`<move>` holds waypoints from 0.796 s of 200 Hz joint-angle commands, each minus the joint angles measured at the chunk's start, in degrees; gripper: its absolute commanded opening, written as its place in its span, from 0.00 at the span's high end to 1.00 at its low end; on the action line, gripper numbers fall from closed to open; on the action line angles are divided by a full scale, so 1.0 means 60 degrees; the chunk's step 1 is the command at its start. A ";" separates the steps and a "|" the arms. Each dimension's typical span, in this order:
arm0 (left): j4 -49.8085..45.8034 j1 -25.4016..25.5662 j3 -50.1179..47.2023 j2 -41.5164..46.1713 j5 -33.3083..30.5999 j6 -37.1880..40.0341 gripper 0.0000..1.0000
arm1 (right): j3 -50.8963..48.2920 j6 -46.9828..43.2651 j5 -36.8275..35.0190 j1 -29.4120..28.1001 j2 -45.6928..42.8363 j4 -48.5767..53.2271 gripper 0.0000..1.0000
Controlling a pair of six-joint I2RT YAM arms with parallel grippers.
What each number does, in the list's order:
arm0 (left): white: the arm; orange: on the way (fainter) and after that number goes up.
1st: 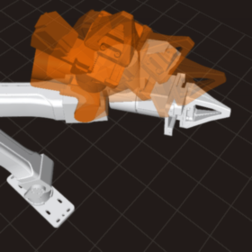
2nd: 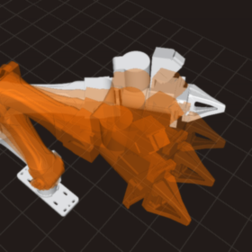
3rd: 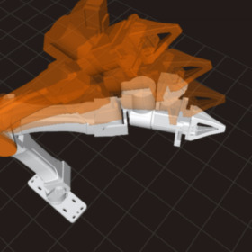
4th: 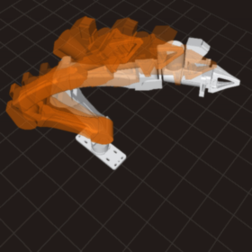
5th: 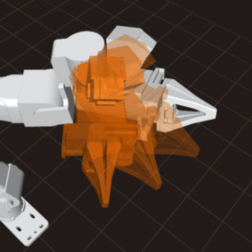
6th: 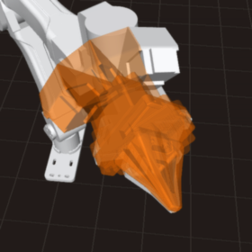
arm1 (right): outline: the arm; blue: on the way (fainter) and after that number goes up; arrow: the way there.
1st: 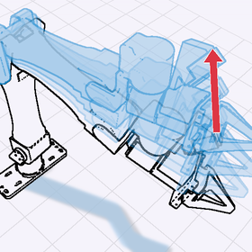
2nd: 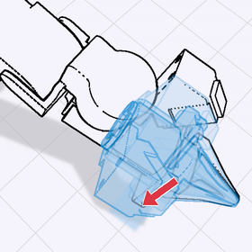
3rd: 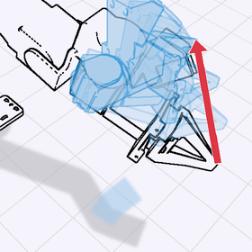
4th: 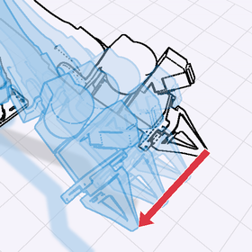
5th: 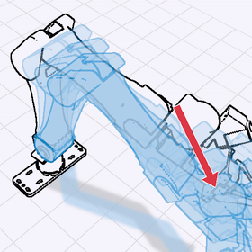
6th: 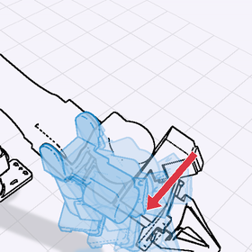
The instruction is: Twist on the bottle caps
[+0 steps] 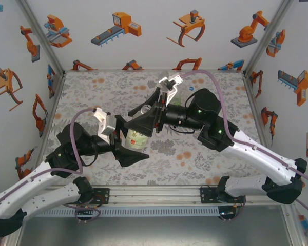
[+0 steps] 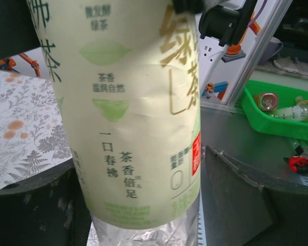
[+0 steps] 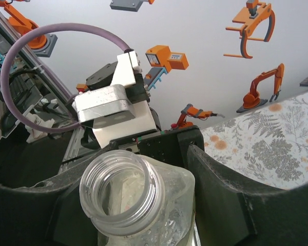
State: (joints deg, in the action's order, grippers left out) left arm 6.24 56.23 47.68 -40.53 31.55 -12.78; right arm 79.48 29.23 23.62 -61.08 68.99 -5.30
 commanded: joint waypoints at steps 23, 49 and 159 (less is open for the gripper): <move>0.0026 0.0048 0.0469 -0.0047 0.0038 -0.0033 0.41 | -0.0107 0.0143 0.0186 -0.0118 -0.0116 -0.0567 0.83; 0.0114 0.0062 0.0447 -0.0027 0.0013 -0.0010 0.47 | -0.0159 0.0138 0.0151 -0.0128 -0.0148 -0.0553 0.83; -0.1044 0.0062 0.0386 0.0448 -0.1049 0.0252 0.69 | -0.0141 -0.1040 -0.1622 -0.0120 -0.1105 0.1213 0.23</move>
State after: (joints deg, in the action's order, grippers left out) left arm 2.24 56.29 48.42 -39.20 28.51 -12.69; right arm 78.46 26.87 19.11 -61.65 65.95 -1.83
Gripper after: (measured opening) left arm 0.568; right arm 0.758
